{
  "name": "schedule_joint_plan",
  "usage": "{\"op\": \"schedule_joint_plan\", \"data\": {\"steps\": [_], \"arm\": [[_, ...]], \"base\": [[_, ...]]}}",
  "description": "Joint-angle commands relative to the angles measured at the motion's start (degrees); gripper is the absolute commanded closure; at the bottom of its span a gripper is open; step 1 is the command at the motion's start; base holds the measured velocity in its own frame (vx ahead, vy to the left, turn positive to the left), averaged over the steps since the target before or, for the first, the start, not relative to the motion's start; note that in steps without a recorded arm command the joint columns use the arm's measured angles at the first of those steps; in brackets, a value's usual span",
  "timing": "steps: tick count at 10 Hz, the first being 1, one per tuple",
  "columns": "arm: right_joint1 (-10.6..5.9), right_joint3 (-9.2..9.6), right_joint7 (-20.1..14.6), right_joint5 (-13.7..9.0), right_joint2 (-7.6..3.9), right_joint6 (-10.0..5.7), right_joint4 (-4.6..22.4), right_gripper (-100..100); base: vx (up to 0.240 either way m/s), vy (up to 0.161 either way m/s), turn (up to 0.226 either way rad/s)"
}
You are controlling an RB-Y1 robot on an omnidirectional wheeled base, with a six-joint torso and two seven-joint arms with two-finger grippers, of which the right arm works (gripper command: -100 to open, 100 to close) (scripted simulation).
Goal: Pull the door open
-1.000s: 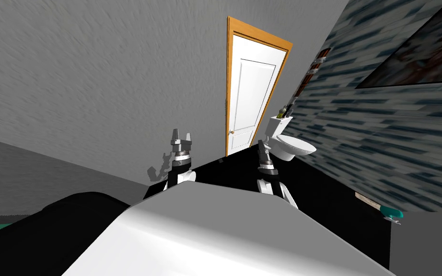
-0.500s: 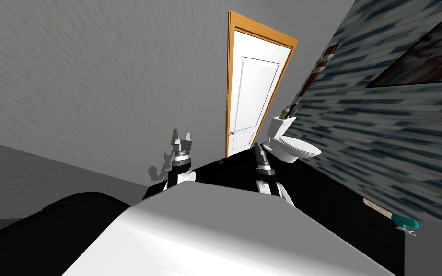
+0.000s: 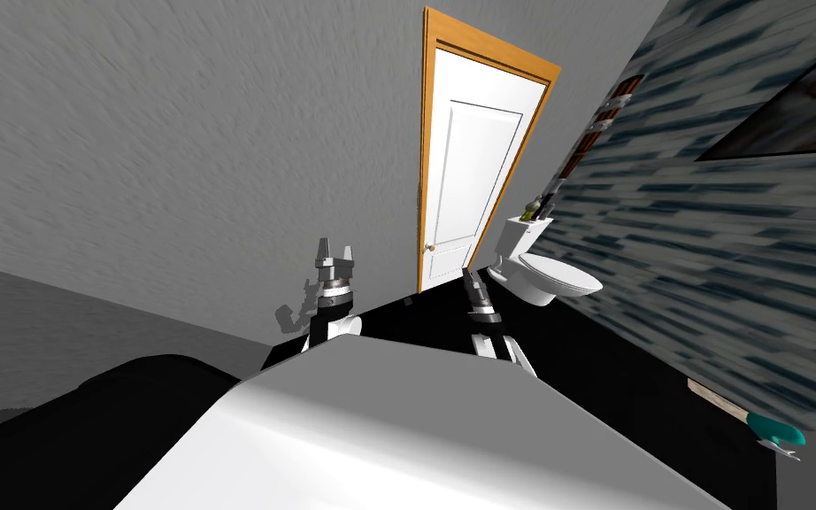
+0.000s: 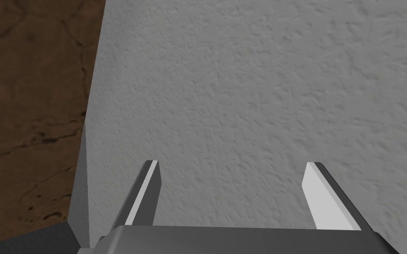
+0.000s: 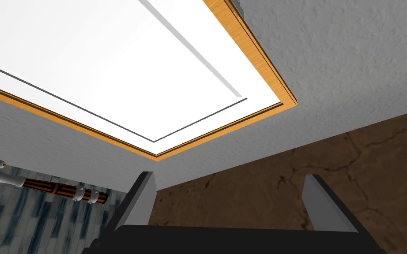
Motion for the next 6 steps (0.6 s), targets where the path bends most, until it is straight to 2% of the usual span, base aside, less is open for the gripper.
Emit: {"op": "schedule_joint_plan", "data": {"steps": [1,6], "arm": [[-0.39,-0.04,1.5,0.7,-0.21,-0.81,2.2,-100],[-2.2,-0.12,5.7,2.9,-0.74,-2.52,8.7,-100]], "base": [[0.075,-0.008,0.036],[0.083,-0.013,0.03]]}}
